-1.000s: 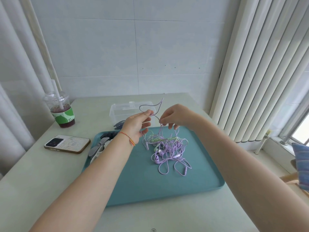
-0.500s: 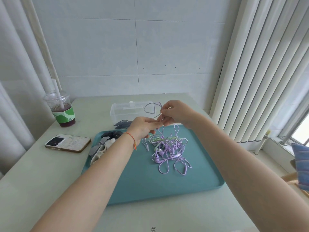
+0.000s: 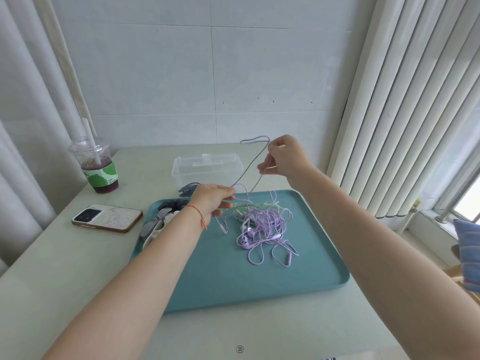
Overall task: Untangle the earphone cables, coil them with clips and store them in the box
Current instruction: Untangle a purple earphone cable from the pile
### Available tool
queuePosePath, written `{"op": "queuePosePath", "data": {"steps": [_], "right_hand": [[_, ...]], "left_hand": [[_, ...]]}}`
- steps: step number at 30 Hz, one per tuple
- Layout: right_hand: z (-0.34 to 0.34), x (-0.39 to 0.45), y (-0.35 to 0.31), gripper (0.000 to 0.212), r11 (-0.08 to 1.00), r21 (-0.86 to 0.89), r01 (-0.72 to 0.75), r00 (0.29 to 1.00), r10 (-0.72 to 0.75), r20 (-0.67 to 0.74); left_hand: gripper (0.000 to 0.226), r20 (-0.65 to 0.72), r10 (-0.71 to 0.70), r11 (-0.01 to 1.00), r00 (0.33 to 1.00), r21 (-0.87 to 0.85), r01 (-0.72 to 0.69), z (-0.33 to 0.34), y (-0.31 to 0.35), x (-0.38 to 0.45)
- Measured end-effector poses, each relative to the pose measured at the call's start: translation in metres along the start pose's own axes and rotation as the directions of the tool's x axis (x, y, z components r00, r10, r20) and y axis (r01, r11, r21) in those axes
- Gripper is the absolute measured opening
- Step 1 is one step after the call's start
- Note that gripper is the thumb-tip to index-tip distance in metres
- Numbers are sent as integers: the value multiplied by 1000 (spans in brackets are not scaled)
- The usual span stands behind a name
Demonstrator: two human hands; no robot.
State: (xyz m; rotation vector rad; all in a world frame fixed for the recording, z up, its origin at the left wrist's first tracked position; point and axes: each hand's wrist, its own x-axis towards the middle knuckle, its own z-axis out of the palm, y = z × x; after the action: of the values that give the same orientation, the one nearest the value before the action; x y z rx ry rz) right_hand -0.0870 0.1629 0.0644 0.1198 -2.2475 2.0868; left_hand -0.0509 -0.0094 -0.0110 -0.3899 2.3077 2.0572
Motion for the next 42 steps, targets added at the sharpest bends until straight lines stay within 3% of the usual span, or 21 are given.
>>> {"op": "queuePosePath", "data": {"steps": [4, 8, 12, 17, 20, 23, 27, 31, 32, 34, 36, 39, 42], "right_hand": [[-3, 1, -10, 14, 952, -281, 126, 987, -149, -63], [1, -1, -13, 17, 839, -510, 190, 976, -218, 5], [5, -4, -12, 14, 915, -396, 72, 997, -55, 54], [10, -11, -18, 9, 864, -495, 95, 991, -33, 132], [12, -9, -19, 7, 860, -502, 95, 993, -44, 113], [13, -6, -18, 8, 881, -466, 85, 996, -58, 72], [12, -6, -20, 4, 923, -379, 61, 997, -36, 73], [13, -8, -21, 12, 987, -155, -44, 992, 62, 113], [14, -9, -21, 13, 993, -82, -79, 988, 89, 123], [14, -9, -21, 13, 986, 56, -158, 978, 148, 150], [14, -9, -21, 10, 969, 116, -219, 963, 196, 186], [15, -8, -18, 8, 960, 119, -253, 950, 223, 217], [14, -4, -16, 8, 953, 189, -236, 962, 202, 186]], "left_hand": [[12, -75, -7, 988, 997, 153, 18, -3, -8, 3], [22, -115, 76, 902, 990, 432, -19, -3, -10, 7], [6, -87, 165, 823, 983, 562, -88, -3, -6, 1], [25, -154, 257, 752, 954, 653, -97, -8, 4, -2], [24, -313, 372, 714, 874, 698, -54, -9, 17, -10], [20, -417, 540, 724, 731, 674, -150, -7, 26, -15], [25, -411, 574, 775, 708, 551, -309, -3, 33, -14], [33, -379, 691, 675, 615, 645, -360, 0, 29, -12], [34, -362, 671, 704, 647, 584, -404, 2, 29, -12], [33, -269, 535, 835, 801, 315, -452, 7, 33, -13], [22, -82, 394, 915, 915, 132, -382, 10, 34, -17], [10, 165, 283, 947, 945, 107, -303, 16, 27, -20], [15, 201, 249, 926, 947, 237, -294, 19, 10, -15]]}}
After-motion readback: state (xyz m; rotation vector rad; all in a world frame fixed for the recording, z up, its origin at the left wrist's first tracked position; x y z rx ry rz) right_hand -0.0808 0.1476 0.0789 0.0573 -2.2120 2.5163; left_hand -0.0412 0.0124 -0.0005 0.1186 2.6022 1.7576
